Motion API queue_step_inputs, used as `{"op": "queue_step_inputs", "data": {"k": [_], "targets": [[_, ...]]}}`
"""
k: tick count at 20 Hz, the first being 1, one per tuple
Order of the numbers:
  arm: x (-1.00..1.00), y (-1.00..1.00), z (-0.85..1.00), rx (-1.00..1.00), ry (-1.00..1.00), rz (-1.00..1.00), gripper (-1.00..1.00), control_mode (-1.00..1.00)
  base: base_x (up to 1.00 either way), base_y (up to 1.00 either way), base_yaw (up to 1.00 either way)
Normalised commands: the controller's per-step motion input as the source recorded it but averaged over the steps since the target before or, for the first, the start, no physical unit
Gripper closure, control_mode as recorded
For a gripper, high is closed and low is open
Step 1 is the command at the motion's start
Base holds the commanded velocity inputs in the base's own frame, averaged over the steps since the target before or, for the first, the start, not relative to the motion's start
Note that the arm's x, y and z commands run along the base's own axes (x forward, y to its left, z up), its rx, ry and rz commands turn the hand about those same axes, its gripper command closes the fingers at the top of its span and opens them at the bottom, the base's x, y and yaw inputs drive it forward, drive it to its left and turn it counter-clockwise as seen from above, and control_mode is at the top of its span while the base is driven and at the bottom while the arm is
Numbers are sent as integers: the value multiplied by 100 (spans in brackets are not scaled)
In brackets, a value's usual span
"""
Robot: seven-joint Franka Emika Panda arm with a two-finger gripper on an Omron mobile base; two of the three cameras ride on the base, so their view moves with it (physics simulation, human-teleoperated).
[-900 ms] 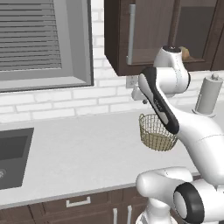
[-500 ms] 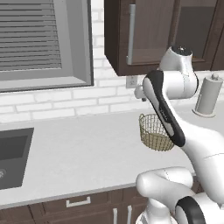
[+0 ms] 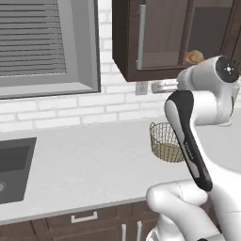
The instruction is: Open the cabinet, pick up the bread from the cabinet and place it in the basket. Then move the basket to the dining counter.
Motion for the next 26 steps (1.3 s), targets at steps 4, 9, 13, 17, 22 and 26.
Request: {"op": "queue_step_inputs", "data": {"k": [4,9,13,17,22,26], "targets": [[-42,0,58,4,-58,0,-100,-100,0,0,0],[-33,3,45,6,-55,0,-100,-100,0,0,0],[11,8,3,1,-27,0,-100,-100,0,0,0],[28,0,0,0,-14,0,-100,-100,0,0,0],[14,0,0,0,-3,0,-100,-100,0,0,0],[24,1,0,0,-16,0,-100,-100,0,0,0]]}}
